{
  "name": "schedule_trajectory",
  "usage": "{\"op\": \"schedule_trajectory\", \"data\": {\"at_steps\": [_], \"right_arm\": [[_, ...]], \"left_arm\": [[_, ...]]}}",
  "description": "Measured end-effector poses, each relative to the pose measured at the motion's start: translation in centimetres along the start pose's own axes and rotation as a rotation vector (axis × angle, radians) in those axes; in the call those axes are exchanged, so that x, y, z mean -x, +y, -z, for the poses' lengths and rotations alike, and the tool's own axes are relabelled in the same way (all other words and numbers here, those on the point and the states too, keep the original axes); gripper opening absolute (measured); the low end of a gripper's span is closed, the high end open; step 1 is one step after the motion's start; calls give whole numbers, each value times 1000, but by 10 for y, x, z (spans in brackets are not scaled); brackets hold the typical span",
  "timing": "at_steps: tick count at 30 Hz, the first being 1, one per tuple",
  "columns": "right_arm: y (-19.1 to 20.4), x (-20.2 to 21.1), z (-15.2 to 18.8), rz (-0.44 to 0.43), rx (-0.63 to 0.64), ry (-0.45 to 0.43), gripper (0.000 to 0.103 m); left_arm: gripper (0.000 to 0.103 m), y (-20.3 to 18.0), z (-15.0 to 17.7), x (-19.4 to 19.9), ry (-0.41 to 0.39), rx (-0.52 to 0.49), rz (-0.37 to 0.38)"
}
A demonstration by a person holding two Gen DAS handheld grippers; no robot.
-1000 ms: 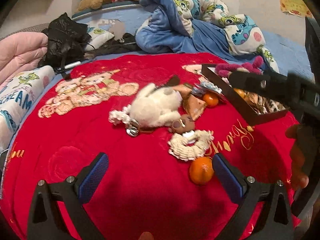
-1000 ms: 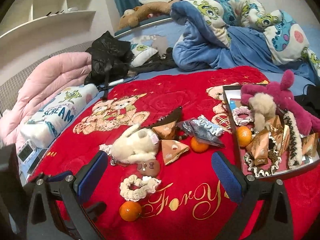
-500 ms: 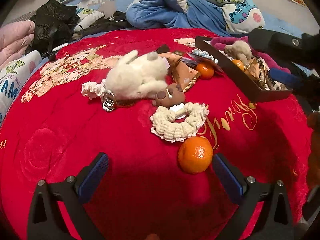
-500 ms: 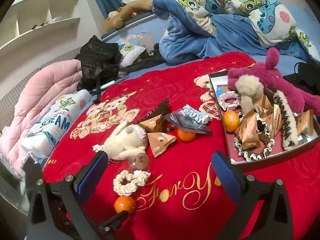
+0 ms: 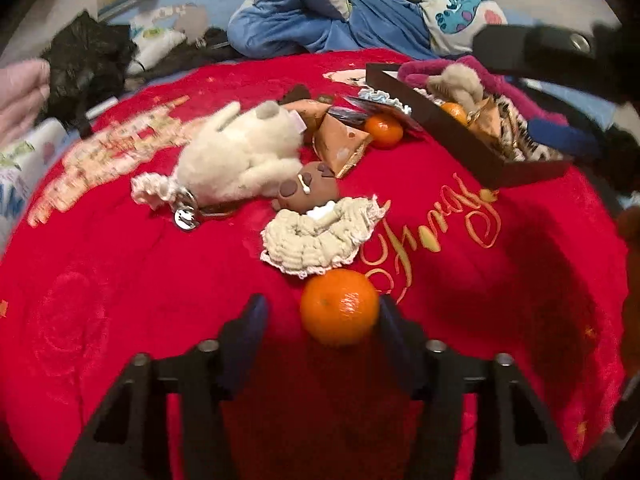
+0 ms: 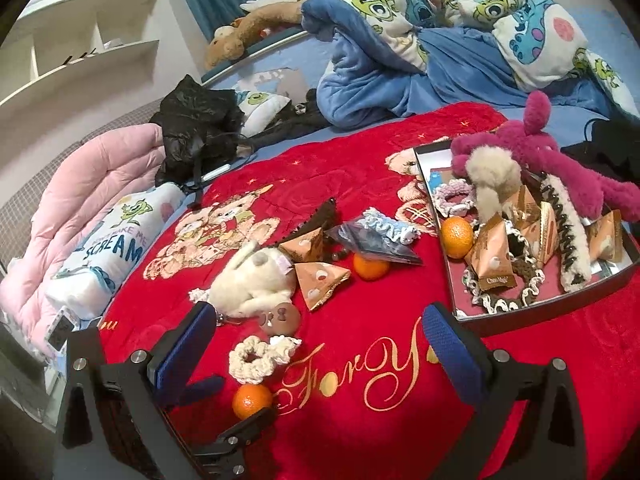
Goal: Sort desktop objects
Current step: 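Grasp the mandarin orange with the left tool while the right tool approaches the cream scrunchie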
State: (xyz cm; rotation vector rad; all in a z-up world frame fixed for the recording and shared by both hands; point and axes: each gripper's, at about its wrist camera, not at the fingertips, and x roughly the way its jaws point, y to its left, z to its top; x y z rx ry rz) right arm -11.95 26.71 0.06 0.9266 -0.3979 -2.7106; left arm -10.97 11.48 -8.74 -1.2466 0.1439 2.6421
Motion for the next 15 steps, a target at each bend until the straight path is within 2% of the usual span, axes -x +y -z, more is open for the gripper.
{"op": "schedule_trajectory", "data": {"at_steps": [4, 15], "right_arm": [[-1, -1, 1, 4, -3, 5, 103], [7, -7, 1, -10, 6, 16, 103]], "left_arm": [[39, 2, 0, 4, -12, 5, 27], [38, 7, 3, 10, -31, 5, 49]]}}
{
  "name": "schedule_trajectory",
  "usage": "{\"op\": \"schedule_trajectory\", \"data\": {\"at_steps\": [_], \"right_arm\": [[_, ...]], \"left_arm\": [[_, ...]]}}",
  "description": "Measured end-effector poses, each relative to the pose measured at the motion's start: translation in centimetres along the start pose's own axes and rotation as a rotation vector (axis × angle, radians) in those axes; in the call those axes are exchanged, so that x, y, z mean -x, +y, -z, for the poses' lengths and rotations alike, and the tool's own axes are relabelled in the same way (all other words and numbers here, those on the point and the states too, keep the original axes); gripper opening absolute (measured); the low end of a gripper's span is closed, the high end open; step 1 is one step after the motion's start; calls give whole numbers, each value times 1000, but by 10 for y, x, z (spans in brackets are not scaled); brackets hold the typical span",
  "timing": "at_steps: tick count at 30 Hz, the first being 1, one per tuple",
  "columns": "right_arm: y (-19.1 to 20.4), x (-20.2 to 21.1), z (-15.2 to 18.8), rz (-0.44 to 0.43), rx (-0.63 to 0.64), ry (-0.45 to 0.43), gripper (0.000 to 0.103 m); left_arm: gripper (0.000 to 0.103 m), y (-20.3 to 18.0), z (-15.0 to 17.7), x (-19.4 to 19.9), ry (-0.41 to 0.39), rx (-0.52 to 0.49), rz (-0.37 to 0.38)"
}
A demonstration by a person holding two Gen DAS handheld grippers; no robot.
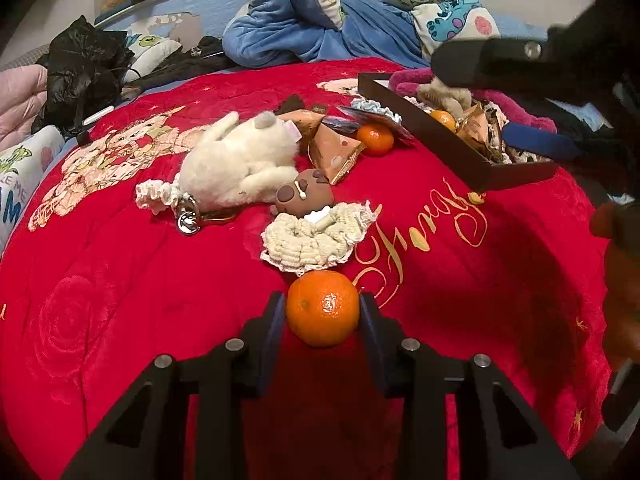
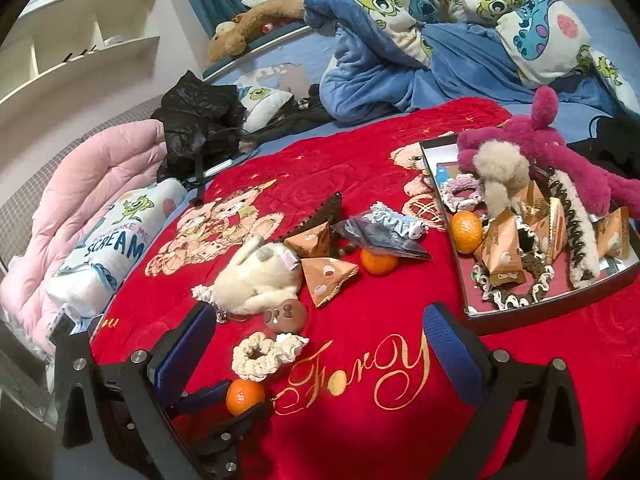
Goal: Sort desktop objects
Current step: 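Grasp the mandarin orange with the left tool while the right tool approaches the cream scrunchie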
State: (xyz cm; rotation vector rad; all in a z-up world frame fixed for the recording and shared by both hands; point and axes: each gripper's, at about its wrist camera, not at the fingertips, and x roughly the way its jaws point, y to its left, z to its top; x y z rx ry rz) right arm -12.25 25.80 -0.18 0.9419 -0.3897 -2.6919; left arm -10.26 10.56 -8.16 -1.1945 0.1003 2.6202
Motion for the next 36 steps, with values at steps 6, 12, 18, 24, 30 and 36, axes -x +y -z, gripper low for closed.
{"op": "schedule_trajectory", "data": {"at_steps": [6, 12, 18, 24, 30, 36], "right_arm": [[7, -8, 4, 20, 29, 28, 103], [14, -17, 7, 29, 52, 50, 103], [23, -26, 8, 35, 70, 71, 103], [31, -38, 11, 34, 88, 97, 103], [43, -55, 16, 41, 118, 133, 103], [46, -84, 27, 98, 106, 243, 103]], "left_arm": [[38, 13, 2, 13, -36, 38, 9], [38, 22, 3, 22, -62, 50, -10], [38, 36, 4, 28, -81, 79, -34], [38, 47, 6, 28, -74, 87, -42], [38, 56, 8, 29, -77, 100, -56], [38, 69, 10, 30, -80, 123, -81]]}}
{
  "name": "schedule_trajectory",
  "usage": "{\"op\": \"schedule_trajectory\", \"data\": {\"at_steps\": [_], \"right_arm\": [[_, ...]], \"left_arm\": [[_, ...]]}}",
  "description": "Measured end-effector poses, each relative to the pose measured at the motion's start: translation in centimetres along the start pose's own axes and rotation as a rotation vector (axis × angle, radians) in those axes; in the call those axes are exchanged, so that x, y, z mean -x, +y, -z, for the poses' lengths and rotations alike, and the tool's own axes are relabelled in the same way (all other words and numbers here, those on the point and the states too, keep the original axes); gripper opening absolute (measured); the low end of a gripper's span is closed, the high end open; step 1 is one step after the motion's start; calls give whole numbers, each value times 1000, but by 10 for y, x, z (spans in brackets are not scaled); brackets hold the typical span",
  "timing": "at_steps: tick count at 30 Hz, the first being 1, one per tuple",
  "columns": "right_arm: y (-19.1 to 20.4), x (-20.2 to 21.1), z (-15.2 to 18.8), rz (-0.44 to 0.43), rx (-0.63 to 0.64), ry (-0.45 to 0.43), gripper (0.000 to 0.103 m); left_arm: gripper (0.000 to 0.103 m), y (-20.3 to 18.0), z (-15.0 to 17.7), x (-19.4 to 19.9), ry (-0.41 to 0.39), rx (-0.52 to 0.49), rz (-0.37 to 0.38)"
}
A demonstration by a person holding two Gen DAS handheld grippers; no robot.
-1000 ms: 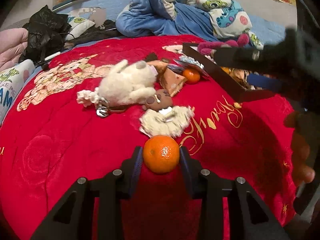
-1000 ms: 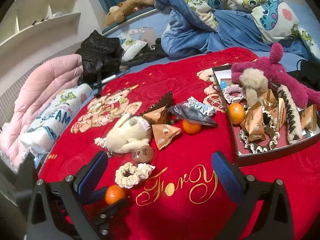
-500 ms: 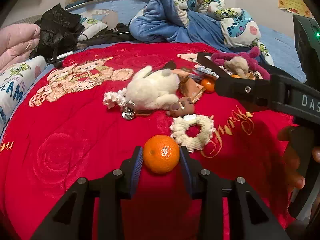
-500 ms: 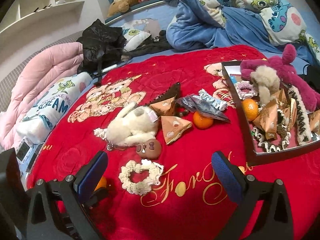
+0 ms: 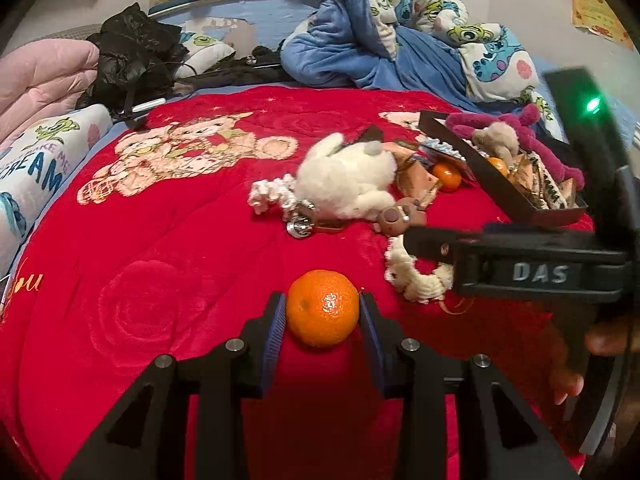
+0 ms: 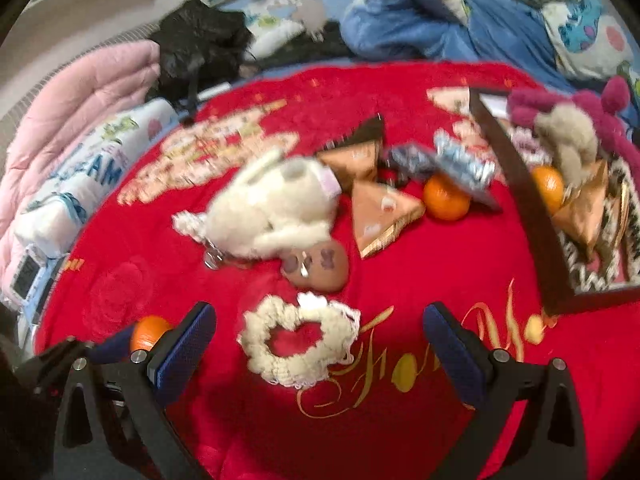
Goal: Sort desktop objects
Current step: 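Grasp the mandarin orange with the left tool while the right tool approaches the cream scrunchie, then grasp the cream lace scrunchie with the right tool while the left tool holds the orange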
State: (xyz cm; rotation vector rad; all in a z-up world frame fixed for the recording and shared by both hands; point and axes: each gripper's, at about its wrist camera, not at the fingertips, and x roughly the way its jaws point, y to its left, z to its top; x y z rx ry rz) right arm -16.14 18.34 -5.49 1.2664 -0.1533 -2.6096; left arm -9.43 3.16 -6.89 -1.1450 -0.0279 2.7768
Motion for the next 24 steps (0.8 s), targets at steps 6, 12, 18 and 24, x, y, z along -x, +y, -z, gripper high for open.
{"op": "schedule_trajectory", "data": {"at_steps": [6, 12, 18, 24], "right_arm": [[-11, -22, 2, 30, -77, 64, 103], [2, -26, 7, 118, 3, 67, 88], [3, -17, 8, 123, 25, 43, 36], [7, -12, 11, 82, 42, 46, 16]], "left_arm": [[38, 7, 1, -1, 2, 7, -2], [38, 1, 1, 0, -4, -15, 1], [38, -2, 0, 2, -10, -9, 4], [38, -7, 1, 3, -17, -23, 2]]}}
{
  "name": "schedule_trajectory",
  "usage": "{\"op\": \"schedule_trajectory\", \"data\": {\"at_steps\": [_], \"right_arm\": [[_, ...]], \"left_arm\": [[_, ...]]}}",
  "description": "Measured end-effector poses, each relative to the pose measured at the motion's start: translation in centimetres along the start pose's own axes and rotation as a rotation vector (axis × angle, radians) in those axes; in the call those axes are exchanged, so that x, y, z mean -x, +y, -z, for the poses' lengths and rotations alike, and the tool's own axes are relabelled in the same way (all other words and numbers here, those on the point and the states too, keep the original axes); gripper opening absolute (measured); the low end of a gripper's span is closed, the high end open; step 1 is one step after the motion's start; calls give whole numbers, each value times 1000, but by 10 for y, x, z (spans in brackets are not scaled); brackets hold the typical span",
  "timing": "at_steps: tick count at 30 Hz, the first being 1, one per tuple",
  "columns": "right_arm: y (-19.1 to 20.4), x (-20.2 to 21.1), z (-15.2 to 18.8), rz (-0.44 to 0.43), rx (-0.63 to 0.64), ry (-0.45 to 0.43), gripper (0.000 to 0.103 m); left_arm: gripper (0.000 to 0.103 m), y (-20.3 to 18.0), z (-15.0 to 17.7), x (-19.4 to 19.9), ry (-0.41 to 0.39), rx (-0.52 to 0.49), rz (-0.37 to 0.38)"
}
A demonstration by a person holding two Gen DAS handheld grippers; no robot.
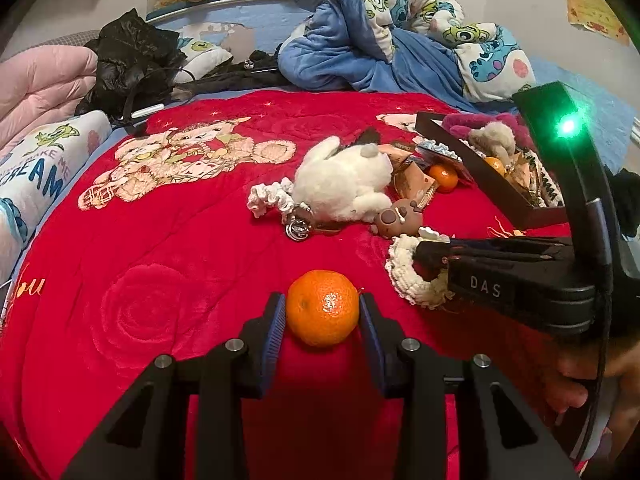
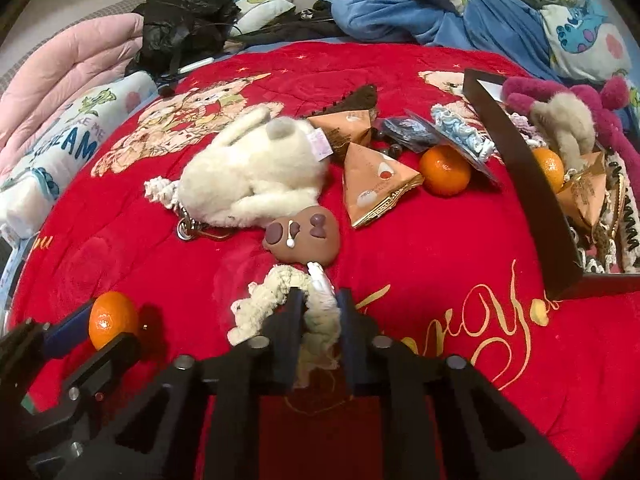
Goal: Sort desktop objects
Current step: 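Grasp the cream lace scrunchie with the right tool while the left tool holds the orange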
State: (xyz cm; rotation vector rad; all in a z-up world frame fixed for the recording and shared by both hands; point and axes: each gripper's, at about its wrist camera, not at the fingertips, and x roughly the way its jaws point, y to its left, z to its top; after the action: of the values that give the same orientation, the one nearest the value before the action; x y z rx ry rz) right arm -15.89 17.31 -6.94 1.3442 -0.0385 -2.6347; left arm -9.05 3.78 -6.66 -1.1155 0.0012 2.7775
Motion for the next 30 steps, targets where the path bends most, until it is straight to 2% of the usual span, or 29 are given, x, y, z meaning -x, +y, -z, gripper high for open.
{"op": "schedule_trajectory", "data": {"at_steps": [7, 13, 22, 30], "right_arm": [[-4, 13, 1, -63, -19, -30, 14], [-7, 20, -1, -80, -25, -48, 14], [-25, 37, -2, -72, -48, -88, 14], [-66, 62, 9, -52, -110, -125, 14]], "left_arm": [[38, -4, 0, 0, 1, -5, -5], [38, -10, -1, 1, -2, -13, -7], [38, -23, -2, 3, -11, -32, 6], [38, -56, -3, 6, -19, -70, 34]]}}
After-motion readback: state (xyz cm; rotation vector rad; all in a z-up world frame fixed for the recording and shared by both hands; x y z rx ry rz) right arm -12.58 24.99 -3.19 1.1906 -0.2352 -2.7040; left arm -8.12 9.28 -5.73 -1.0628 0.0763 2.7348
